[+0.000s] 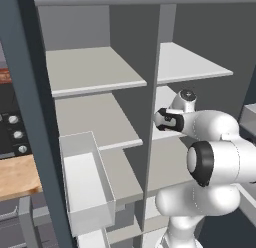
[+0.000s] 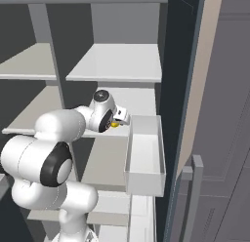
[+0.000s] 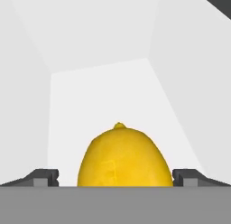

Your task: Retrieve a lemon from the fridge and place it on the cutting board with the fish.

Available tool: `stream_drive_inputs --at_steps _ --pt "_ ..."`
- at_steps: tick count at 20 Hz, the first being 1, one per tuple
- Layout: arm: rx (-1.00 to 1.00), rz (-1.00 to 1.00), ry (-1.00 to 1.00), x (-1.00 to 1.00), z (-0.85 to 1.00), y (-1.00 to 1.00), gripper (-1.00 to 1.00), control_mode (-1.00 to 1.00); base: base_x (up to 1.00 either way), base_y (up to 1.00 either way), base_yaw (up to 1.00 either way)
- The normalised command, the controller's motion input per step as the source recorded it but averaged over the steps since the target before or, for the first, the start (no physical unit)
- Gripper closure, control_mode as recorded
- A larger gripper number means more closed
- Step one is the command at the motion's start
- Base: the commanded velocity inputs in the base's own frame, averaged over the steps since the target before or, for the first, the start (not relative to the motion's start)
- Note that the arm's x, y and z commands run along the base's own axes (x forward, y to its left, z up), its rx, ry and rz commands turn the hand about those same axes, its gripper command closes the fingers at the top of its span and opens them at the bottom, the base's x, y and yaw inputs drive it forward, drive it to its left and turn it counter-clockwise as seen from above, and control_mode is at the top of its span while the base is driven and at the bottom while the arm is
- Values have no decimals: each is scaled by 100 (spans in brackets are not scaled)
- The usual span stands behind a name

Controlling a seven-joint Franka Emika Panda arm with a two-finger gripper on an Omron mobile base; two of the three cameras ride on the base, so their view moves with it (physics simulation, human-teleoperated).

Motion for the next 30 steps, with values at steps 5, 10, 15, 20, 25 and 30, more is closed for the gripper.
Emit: stream_drive_inputs --at_steps 5,10,15,20,25,30 --pt "0 0 0 0 -4 -3 -100 -100 0 0 0" --pt "0 0 0 0 -3 -6 -100 -100 0 0 0" --pt "0 0 0 0 -4 -13 -100 -100 0 0 0" --pt "0 0 0 0 -6 0 -100 -100 0 0 0" --pt "0 0 0 0 -1 0 100 -100 0 0 0" --pt "0 0 0 0 0 0 100 -100 0 0 0"
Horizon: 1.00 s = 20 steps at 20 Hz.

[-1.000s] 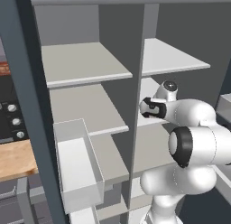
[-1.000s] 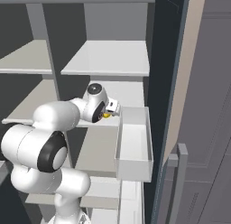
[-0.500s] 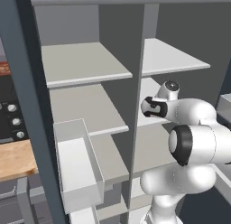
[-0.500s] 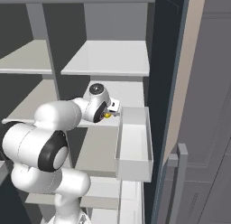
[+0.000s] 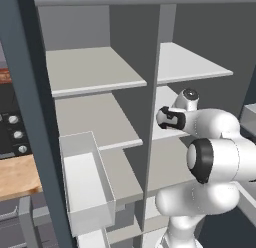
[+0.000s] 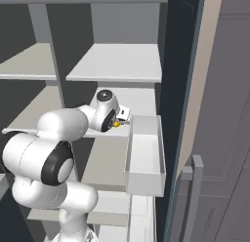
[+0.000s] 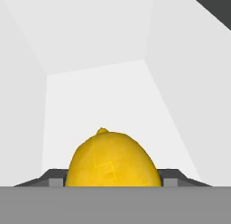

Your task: Retrieve a lemon from the fridge and place it on the cutting board with the fish.

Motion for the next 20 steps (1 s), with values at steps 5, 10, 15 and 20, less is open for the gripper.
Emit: stream_drive_inputs --at_steps 5,10,15,20 --pt "0 0 0 0 -4 0 100 -100 0 0 0" --pt "0 0 -5 -4 2 0 100 -100 0 0 0" --pt "2 0 -10 -35 61 0 100 -100 0 0 0" --pt "1 0 -7 -71 38 0 100 -100 0 0 0"
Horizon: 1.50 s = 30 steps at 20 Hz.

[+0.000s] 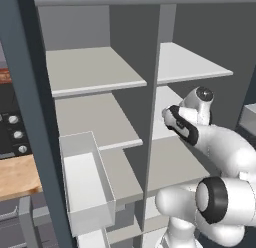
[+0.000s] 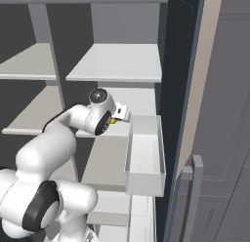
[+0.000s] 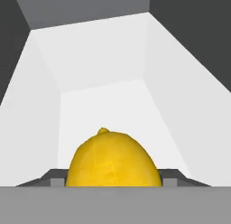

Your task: Retrieve a lemon from the fridge and place it on the cutting board with the fish.

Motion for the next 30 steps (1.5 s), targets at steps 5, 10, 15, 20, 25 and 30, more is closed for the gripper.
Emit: stream_drive_inputs --at_steps 5,10,15,20,25,30 --pt "4 0 1 -76 67 0 100 -100 0 0 0" --pt "1 0 6 -88 32 21 100 -100 0 0 0" --pt "0 0 3 -96 3 43 100 -100 0 0 0" --pt "0 0 0 -92 5 45 100 -100 0 0 0" --pt "0 0 4 -66 27 43 100 -100 0 0 0" --pt "0 0 13 -26 17 3 100 -100 0 0 0"
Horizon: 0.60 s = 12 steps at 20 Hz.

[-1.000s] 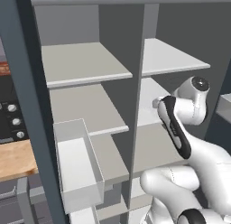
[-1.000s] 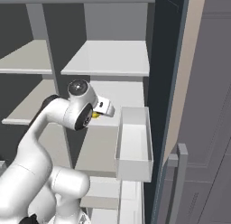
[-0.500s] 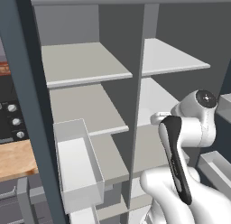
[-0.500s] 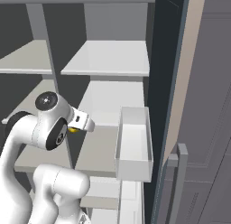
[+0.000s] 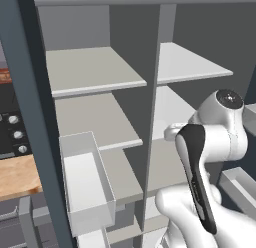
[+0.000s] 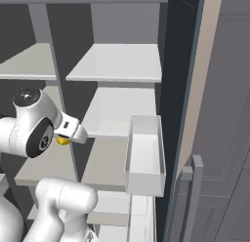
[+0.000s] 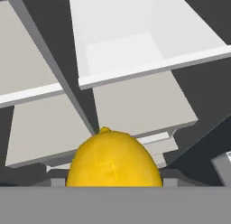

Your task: Retrieve a lemon from the fridge and place it on the cutting board with the fish.

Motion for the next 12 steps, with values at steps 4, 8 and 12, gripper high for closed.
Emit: stream_drive_inputs --at_steps 4,8,12 --pt "-3 0 15 -7 -2 19 100 -100 0 0 0" --pt "-1 0 1 -2 -22 3 100 -100 0 0 0" --pt "0 2 0 0 -13 4 100 -100 0 0 0"
